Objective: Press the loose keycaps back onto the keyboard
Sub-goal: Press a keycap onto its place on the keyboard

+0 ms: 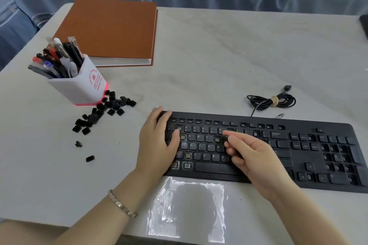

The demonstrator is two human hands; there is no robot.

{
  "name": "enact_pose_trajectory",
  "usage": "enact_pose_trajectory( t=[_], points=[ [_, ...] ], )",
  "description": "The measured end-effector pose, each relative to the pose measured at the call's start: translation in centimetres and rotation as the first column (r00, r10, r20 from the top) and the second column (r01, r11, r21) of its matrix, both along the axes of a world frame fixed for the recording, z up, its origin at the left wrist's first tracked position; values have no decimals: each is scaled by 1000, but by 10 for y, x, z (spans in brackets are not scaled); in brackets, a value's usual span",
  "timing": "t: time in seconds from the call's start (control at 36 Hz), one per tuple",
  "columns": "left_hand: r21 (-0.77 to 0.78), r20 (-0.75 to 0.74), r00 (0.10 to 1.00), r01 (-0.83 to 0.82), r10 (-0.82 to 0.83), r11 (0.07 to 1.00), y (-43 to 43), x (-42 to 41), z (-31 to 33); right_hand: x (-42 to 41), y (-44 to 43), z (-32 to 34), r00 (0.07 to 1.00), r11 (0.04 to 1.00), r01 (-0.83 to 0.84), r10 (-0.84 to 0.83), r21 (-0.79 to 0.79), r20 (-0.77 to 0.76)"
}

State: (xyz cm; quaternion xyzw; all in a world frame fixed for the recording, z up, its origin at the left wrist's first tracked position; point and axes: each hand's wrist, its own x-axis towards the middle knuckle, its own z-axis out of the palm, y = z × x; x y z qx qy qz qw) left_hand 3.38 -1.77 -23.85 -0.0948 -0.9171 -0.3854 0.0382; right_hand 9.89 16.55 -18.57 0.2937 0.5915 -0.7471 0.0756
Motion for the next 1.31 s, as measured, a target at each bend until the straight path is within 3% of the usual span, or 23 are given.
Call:
enact_pose_trajectory(
  t=[0.08, 0.19, 0.53, 0.67, 0.94, 1.11, 1.31],
  points=[
    [55, 96, 995, 8, -13, 998, -2, -7, -4, -3, 5, -2, 998, 991, -44, 49, 125, -37],
    [83, 111, 989, 89, -98, 993, -13, -16, -6, -9, 11, -5, 992, 939, -66, 100, 337, -83],
    [193, 40, 998, 33, -42, 981, -21, -17, -14, -40, 18, -6, 987, 916, -72, 122, 395, -105],
    [228, 23, 998, 51, -57, 972, -21, -17, -14, -53, 11, -7, 962, 848, -127, 231, 515, -142],
    [260, 45, 996, 69, -83, 963, -22, -21, -18, -63, 2, -20, 930, 681, -207, 361, 702, -76],
    [233, 40, 995, 82, -93, 969, -22, -22, -19, -59, 3, -31, 919, 496, -118, 383, 860, -94],
    [229, 29, 994, 93, -102, 969, -23, -23, -21, -62, 4, -31, 922, 495, -103, 372, 863, -103]
  ],
)
